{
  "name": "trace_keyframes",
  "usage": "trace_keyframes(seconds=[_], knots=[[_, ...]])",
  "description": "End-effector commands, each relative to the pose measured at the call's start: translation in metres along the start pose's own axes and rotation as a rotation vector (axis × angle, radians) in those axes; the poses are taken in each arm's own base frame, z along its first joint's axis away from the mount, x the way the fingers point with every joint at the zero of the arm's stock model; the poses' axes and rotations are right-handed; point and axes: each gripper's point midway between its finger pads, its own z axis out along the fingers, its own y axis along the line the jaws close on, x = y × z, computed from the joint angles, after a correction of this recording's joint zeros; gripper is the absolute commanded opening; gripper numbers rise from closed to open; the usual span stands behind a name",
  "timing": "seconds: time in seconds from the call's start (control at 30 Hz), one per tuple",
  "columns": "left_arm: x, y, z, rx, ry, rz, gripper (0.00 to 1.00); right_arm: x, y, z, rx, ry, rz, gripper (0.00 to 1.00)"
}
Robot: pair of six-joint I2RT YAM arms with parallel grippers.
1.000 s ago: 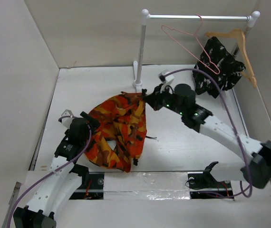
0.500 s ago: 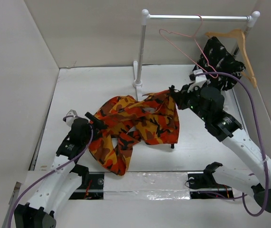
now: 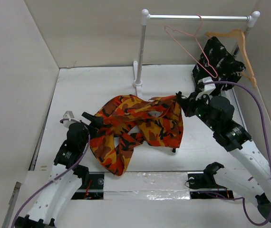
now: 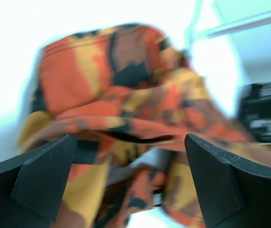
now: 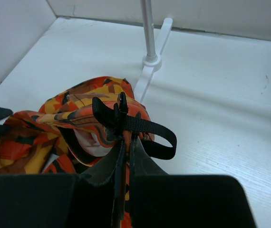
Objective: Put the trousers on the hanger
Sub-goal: Flatten out the trousers at the center of the board.
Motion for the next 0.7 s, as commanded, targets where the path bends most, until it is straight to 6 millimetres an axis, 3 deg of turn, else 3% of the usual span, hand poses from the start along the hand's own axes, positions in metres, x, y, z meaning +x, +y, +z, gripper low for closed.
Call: trace_keyframes(seconds=[0.0,0.1,0.33,0.43,0.67], knots=[[-0.021,-0.026,-0.014,0.143,-0.1,-0.091,0.99,0.008,-0.006,-0.001,0.015,-0.009,0.003,0.0],[-0.016,-0.016,-0.011,0.106,-0.09,-0.121,0.99,0.024,-0.008,0.001,0.016,0.025,-0.001,0.0],[0.023,-0.009,0.019,-0.015,0.134,-0.05,0.99,0.033,-0.004,-0.002,-0.02,0.04,-0.002,0.0],[0.022,-0.011,0.021,-0.024,0.137,-0.045,0.99,0.031,-0.004,-0.002,-0.018,0.028,-0.005,0.0],[0.016,0.009,0.013,-0.088,0.082,-0.035,0.99,0.032,-0.005,-0.004,-0.011,0.025,-0.006,0.0]])
